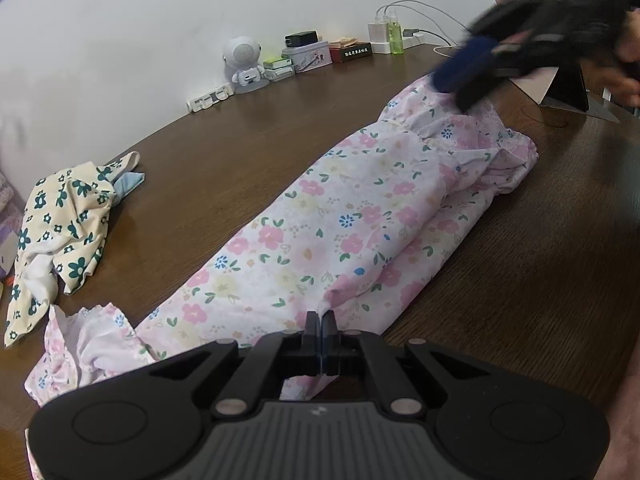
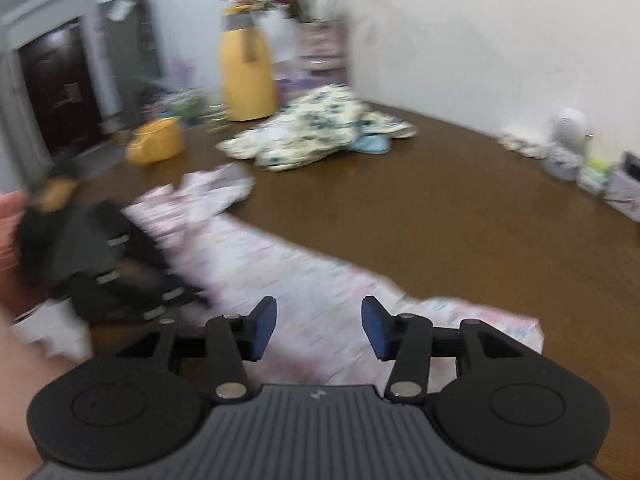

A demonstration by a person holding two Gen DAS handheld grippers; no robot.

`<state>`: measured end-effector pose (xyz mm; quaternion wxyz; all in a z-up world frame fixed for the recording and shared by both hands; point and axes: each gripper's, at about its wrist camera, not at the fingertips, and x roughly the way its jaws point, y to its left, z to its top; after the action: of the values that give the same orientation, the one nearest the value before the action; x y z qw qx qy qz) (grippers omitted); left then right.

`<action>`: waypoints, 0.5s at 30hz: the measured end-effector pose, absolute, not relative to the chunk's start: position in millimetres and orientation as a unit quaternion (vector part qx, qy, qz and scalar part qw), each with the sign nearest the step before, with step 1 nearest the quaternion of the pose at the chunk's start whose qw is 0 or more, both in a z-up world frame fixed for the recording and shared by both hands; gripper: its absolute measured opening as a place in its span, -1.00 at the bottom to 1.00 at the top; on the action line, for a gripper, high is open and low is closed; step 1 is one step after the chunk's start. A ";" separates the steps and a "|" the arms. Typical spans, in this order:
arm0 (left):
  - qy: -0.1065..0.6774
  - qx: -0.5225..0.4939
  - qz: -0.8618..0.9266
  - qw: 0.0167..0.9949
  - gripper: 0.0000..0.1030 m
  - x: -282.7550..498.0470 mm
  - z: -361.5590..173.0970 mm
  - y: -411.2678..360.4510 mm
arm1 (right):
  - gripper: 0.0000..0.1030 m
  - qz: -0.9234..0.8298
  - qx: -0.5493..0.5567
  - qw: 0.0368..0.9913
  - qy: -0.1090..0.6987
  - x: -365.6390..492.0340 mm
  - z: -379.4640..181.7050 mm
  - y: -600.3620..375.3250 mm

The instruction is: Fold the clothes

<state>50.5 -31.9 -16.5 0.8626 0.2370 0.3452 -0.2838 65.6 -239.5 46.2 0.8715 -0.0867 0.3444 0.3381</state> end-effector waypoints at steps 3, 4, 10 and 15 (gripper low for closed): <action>0.344 0.231 -0.280 0.865 -1.00 48.7 -16.5 -30.7 | -0.07 0.310 -0.096 0.875 0.359 86.8 16.5 -219.9; 0.345 0.229 -0.280 0.866 -1.00 48.4 -16.5 -29.9 | -0.07 0.310 -0.097 0.871 0.368 91.0 6.9 -215.5; 0.349 0.193 -0.280 0.874 -0.42 47.7 -4.4 -11.5 | -0.06 0.310 -0.117 0.865 0.376 81.9 -23.8 -204.8; 0.340 0.081 -0.225 0.910 0.01 64.4 37.6 44.0 | -0.06 0.307 -0.118 0.868 0.372 76.5 -24.4 -205.8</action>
<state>64.4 44.0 37.6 0.9096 0.0811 0.3397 -0.2252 76.5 -205.8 -24.4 0.8678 -0.1183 0.3722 0.3073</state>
